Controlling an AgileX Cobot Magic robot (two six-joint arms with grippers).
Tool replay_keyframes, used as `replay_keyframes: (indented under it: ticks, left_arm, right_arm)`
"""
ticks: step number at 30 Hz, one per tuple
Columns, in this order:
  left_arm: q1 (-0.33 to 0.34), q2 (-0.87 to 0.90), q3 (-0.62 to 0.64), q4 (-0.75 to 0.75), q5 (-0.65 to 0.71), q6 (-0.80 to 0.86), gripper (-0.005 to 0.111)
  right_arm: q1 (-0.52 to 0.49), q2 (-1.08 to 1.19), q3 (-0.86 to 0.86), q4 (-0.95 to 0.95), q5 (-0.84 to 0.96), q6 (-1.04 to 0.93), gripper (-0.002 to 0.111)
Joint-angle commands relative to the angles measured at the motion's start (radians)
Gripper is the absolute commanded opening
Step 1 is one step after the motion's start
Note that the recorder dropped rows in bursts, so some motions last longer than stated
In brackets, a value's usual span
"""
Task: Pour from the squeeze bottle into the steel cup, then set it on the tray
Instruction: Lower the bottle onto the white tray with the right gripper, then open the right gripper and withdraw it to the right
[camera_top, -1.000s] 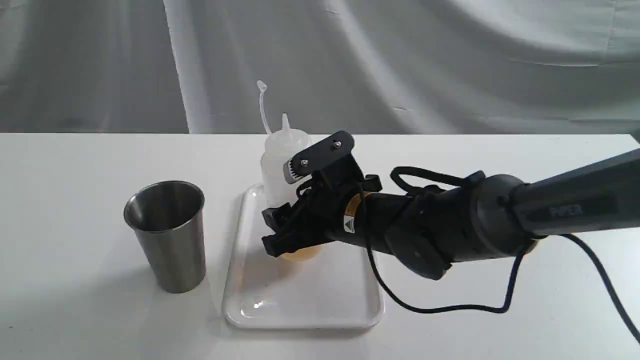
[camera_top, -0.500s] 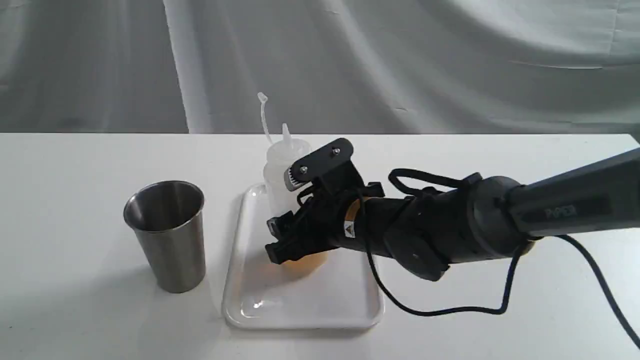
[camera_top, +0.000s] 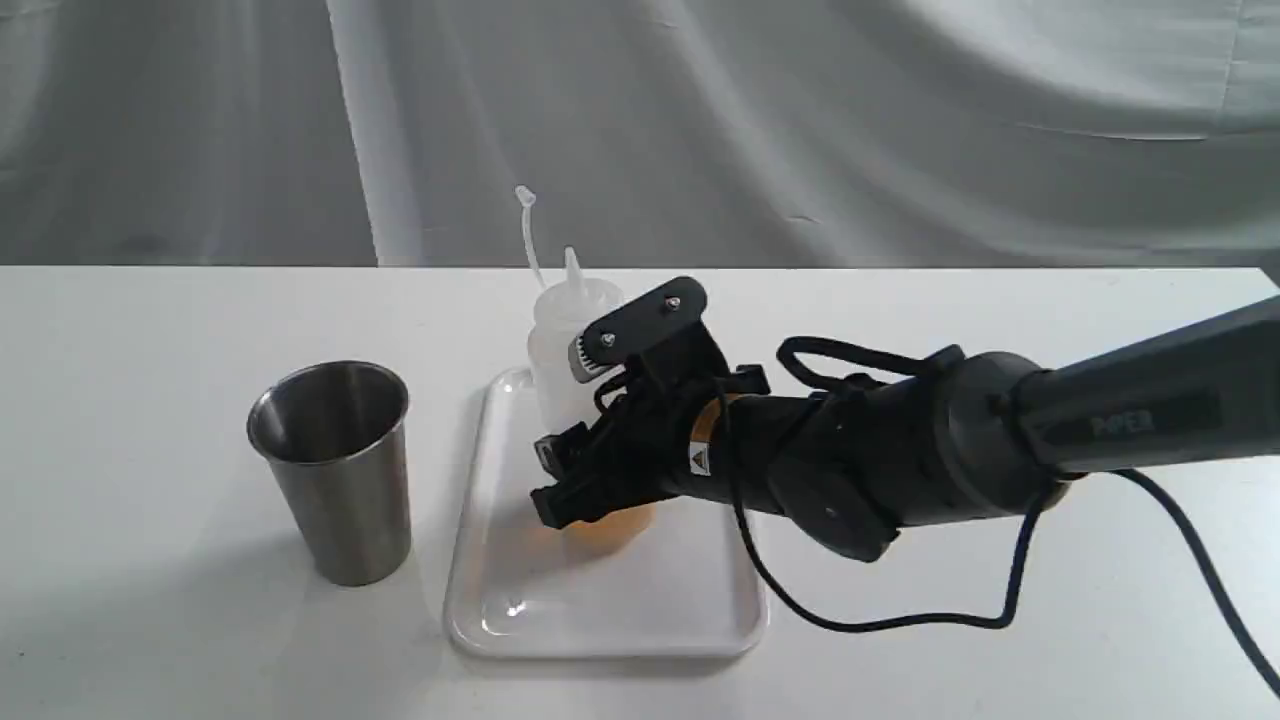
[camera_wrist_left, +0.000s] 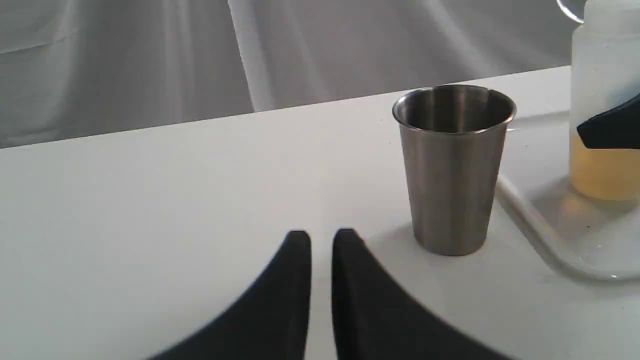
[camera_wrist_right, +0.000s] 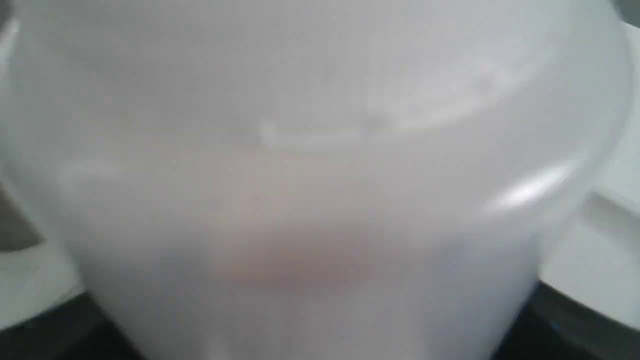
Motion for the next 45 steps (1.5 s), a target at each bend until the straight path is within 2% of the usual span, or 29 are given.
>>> replay_keyframes:
  ticks: [1, 9, 16, 19, 31, 45]
  left_arm:
    - [-0.003, -0.005, 0.004, 0.001, -0.007, -0.002, 0.008]
    - [-0.003, -0.005, 0.004, 0.001, -0.007, -0.002, 0.008]
    - [-0.003, -0.005, 0.004, 0.001, -0.007, -0.002, 0.008]
    - [-0.003, -0.005, 0.004, 0.001, -0.007, -0.002, 0.008]
    - [-0.003, -0.005, 0.004, 0.001, -0.007, -0.002, 0.008]
    - [-0.003, -0.005, 0.004, 0.001, -0.007, -0.002, 0.008]
  right_arm:
    - [-0.008, -0.01, -0.011, 0.008, -0.02, -0.008, 0.044]
    - [-0.008, -0.01, -0.011, 0.008, -0.02, -0.008, 0.066]
    - [-0.008, -0.01, -0.011, 0.008, -0.018, -0.006, 0.09]
    - [-0.008, -0.01, -0.011, 0.024, -0.018, -0.006, 0.096]
    - [-0.006, -0.153, 0.002, 0.038, 0.028, -0.006, 0.099]
    - [-0.006, -0.51, 0.239, 0.002, -0.013, 0.039, 0.099]
